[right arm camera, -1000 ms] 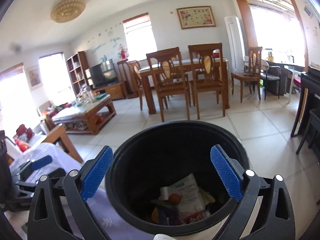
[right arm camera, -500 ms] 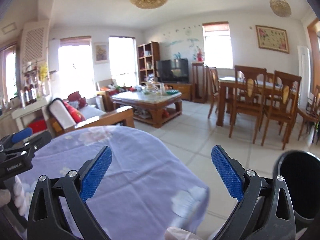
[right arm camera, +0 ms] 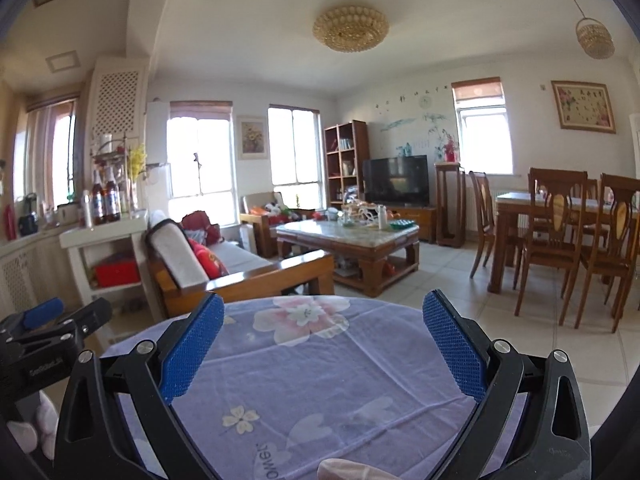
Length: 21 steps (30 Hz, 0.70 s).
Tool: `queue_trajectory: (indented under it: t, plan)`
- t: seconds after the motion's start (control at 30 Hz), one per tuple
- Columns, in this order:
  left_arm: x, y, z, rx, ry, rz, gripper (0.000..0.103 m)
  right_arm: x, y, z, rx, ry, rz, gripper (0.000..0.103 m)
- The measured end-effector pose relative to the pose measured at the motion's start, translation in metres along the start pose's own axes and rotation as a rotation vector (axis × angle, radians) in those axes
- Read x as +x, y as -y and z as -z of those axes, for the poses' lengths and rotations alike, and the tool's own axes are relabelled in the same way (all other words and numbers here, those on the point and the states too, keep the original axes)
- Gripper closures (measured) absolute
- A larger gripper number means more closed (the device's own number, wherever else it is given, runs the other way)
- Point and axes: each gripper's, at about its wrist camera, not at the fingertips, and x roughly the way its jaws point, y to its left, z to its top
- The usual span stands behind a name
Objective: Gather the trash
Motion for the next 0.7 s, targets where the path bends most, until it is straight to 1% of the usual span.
queue_trajectory:
  t: [0.1, 0.13, 0.2, 0.3, 0.4, 0.47, 0.6, 0.7]
  plan:
    - [-0.002, 0.000, 0.006, 0.004, 0.012, 0.014, 0.005, -0.002, 0.013, 0.010, -0.010, -0.017, 0.023, 0.005]
    - [-0.001, 0.000, 0.008, 0.005, 0.012, 0.015, 0.005, 0.000, 0.015, 0.011, -0.002, -0.038, 0.027, 0.005]
    - [0.002, 0.001, 0.010, 0.004, 0.004, 0.017, 0.005, 0.002, 0.021, 0.012, 0.020, -0.040, 0.025, 0.005]
    - [0.005, -0.001, 0.014, -0.004, -0.018, 0.010, 0.005, 0.002, 0.025, 0.014, 0.031, -0.042, 0.037, 0.005]
    - [0.006, -0.004, 0.014, -0.013, -0.012, 0.008, 0.005, 0.002, 0.024, 0.015, 0.015, -0.050, 0.054, 0.005]
    - [0.006, -0.003, 0.013, -0.007, -0.010, -0.003, 0.005, -0.001, 0.021, 0.016, -0.006, -0.038, 0.072, 0.005]
    - [-0.002, 0.003, 0.014, 0.030, 0.027, -0.026, 0.005, -0.010, 0.022, 0.015, -0.014, 0.005, 0.085, 0.005]
    - [-0.005, 0.009, 0.013, 0.059, 0.047, -0.035, 0.005, -0.011, 0.027, 0.016, 0.001, 0.002, 0.095, 0.005]
